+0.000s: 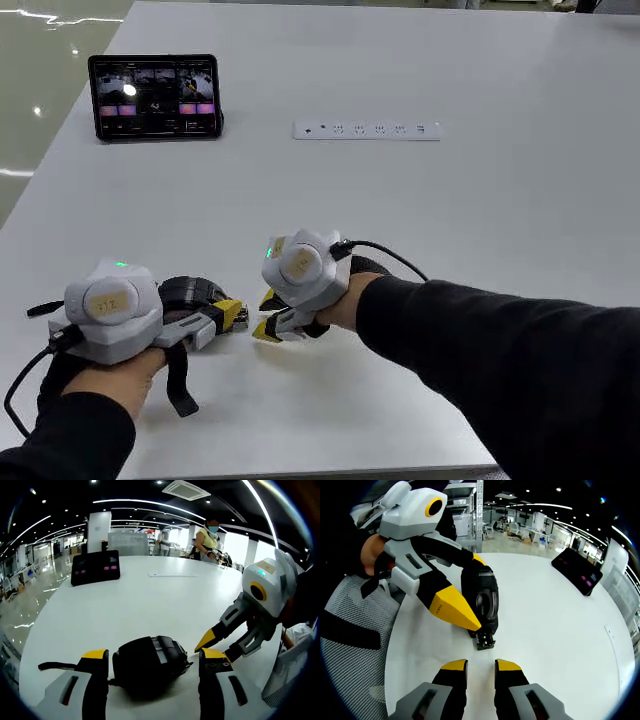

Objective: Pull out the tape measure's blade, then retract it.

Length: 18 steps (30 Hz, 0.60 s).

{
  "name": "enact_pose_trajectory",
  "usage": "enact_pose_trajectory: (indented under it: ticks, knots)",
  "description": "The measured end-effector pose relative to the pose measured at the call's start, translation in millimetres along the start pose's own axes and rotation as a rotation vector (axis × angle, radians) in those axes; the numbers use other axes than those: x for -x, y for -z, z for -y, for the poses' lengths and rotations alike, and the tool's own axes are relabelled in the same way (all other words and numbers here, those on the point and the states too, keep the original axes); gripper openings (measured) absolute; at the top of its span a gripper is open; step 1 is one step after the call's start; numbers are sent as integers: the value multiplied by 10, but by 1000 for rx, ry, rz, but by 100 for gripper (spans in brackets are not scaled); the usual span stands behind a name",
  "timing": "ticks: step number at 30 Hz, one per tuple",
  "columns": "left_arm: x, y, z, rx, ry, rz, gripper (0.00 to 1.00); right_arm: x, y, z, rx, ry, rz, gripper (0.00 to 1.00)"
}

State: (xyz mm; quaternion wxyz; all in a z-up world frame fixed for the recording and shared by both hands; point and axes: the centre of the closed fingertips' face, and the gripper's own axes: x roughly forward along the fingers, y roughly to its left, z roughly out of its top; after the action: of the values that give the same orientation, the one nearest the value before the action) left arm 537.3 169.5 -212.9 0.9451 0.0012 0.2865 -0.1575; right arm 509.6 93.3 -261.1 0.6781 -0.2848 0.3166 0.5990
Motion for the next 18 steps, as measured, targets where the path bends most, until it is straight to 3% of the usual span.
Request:
enact_pose_trajectory:
  ticks: [18]
  knots:
    - [71, 58, 112, -28, 117, -18, 91, 462, 286, 107, -120, 108, 85, 23]
